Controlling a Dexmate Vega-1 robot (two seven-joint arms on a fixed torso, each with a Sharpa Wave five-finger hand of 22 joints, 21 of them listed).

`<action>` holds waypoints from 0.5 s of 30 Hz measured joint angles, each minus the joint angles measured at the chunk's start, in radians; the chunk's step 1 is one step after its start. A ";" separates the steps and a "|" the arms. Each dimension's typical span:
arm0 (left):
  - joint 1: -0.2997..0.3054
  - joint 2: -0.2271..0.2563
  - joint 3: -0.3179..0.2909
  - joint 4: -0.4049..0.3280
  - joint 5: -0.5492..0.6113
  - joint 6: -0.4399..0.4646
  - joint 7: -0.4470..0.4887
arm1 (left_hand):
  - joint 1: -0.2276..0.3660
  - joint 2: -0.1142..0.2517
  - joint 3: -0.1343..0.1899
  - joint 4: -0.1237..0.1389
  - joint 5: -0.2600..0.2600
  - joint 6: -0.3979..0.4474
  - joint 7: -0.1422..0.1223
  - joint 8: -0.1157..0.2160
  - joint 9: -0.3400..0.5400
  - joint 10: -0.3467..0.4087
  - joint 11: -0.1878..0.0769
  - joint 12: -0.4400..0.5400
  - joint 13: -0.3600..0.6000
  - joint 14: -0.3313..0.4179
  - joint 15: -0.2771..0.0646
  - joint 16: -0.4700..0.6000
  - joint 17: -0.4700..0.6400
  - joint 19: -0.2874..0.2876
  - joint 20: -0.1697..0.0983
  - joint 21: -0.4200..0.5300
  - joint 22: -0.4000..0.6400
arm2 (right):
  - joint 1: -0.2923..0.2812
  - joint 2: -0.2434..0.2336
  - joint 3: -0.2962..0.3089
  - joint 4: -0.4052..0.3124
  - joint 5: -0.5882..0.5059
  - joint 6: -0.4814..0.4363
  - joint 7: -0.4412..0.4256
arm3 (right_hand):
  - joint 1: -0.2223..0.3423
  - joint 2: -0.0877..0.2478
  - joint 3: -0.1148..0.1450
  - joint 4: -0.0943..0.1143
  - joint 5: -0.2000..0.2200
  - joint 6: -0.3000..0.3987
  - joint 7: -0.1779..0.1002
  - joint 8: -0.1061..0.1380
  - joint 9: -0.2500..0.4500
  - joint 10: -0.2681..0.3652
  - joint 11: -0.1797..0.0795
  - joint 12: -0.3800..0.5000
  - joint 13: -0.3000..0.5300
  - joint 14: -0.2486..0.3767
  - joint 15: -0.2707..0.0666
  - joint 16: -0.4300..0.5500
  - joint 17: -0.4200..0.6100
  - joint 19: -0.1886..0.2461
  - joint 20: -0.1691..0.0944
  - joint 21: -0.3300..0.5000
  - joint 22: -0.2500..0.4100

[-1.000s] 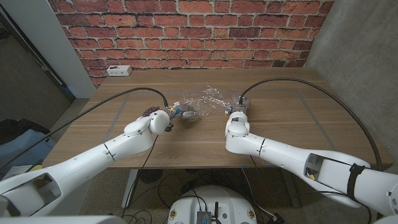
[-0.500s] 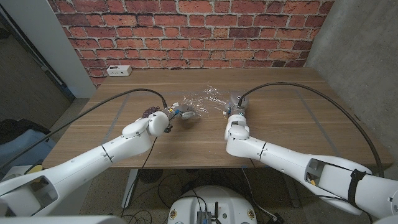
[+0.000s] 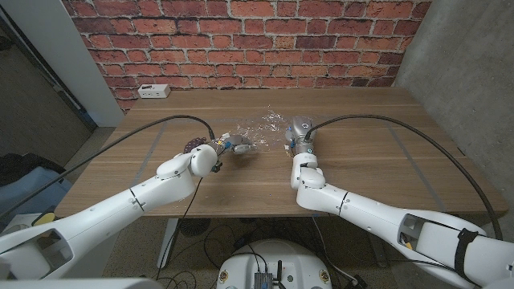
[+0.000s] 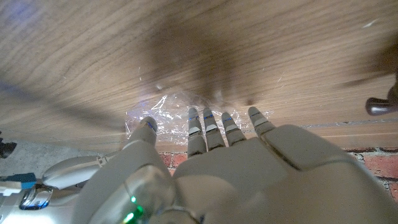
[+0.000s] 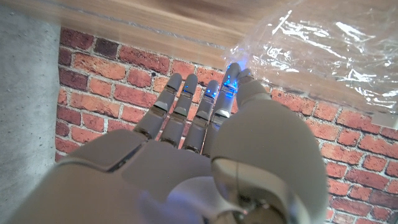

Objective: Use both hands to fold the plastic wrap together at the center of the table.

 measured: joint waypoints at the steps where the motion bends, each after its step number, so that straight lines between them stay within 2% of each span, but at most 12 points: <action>1: 0.000 0.000 0.000 0.000 -0.001 0.000 0.000 | 0.000 0.000 0.000 0.000 0.000 0.000 0.000 0.000 0.000 0.000 0.000 0.000 0.000 0.000 0.000 0.000 0.000 0.000 0.000 0.000 0.000 | -0.003 0.001 0.003 0.003 -0.009 0.016 -0.015 | 0.000 0.000 0.000 0.000 0.000 0.000 0.000 0.000 0.000 0.003 -0.003 0.000 0.001 0.005 -0.002 0.000 0.002 0.004 -0.004 0.004 0.000; 4: 0.000 0.000 0.000 0.000 -0.003 -0.001 0.000 | 0.000 0.000 0.000 0.000 0.000 0.000 0.000 0.000 0.000 0.000 0.000 0.000 0.000 0.000 0.000 0.000 0.000 0.000 0.000 0.000 0.000 | -0.013 0.002 0.009 0.012 -0.009 0.016 -0.015 | 0.000 0.000 0.004 0.004 0.000 0.000 0.000 0.000 -0.003 0.007 -0.008 0.002 0.001 0.007 -0.004 0.007 0.005 0.005 -0.005 0.006 0.000; 5: 0.000 0.000 0.000 0.002 -0.004 -0.002 0.000 | 0.000 0.000 0.000 0.000 0.000 0.000 0.000 0.000 0.000 0.000 0.000 0.000 0.000 0.000 0.000 0.000 0.000 0.000 0.000 0.000 0.000 | -0.016 0.002 0.012 0.016 -0.036 0.057 -0.054 | 0.000 0.000 0.004 0.004 0.000 0.000 0.000 0.000 -0.003 0.008 -0.012 0.006 0.001 0.009 -0.006 0.008 0.007 0.005 -0.005 0.006 0.000; 7: 0.000 0.000 0.000 0.002 -0.005 -0.004 0.000 | 0.000 0.000 0.000 0.000 0.000 0.000 0.000 0.000 0.000 0.000 0.000 0.000 0.000 0.000 0.000 0.000 0.000 0.000 0.000 0.000 0.000 | -0.022 0.003 0.016 0.023 -0.036 0.057 -0.054 | 0.005 -0.005 0.004 0.004 0.000 0.002 -0.002 0.000 -0.003 0.008 -0.012 0.007 0.001 0.014 0.000 0.008 0.008 0.005 -0.005 0.006 0.000; 8: 0.000 0.000 0.000 0.002 -0.005 -0.004 0.000 | -0.004 -0.004 0.000 0.000 0.000 0.000 0.000 0.000 0.000 0.000 0.000 0.000 0.000 0.000 0.000 0.000 0.000 0.000 0.000 -0.001 0.000 | -0.025 0.003 0.017 0.026 -0.057 0.091 -0.083 | 0.005 -0.005 0.004 0.004 0.000 0.004 -0.004 0.000 -0.003 0.008 -0.012 0.007 0.001 0.014 0.000 0.008 0.008 0.005 -0.005 0.006 0.000; 14: -0.002 -0.001 -0.001 0.009 -0.010 -0.012 0.000 | -0.004 -0.004 0.000 0.000 0.000 -0.006 0.006 0.000 0.000 0.000 0.000 0.000 0.000 0.000 0.000 0.000 0.000 0.000 0.000 -0.004 0.000 | -0.033 0.005 0.021 0.042 -0.077 0.116 -0.102 | 0.013 -0.005 0.004 0.004 0.000 0.006 -0.006 0.007 -0.008 0.019 -0.023 0.013 0.005 0.014 0.000 0.008 0.008 0.004 -0.013 0.006 0.000; 15: -0.004 -0.001 -0.001 0.013 -0.011 -0.014 0.001 | -0.009 0.001 0.000 0.000 0.000 -0.006 0.006 0.000 0.000 0.000 0.000 0.000 0.000 0.000 0.000 0.000 0.000 0.000 0.000 -0.004 0.000 | -0.034 0.005 0.021 0.046 -0.097 0.143 -0.115 | 0.013 -0.005 0.004 0.004 0.000 0.006 -0.006 0.007 -0.008 0.019 -0.023 0.015 0.005 0.018 -0.004 0.008 0.009 0.003 -0.014 0.006 0.000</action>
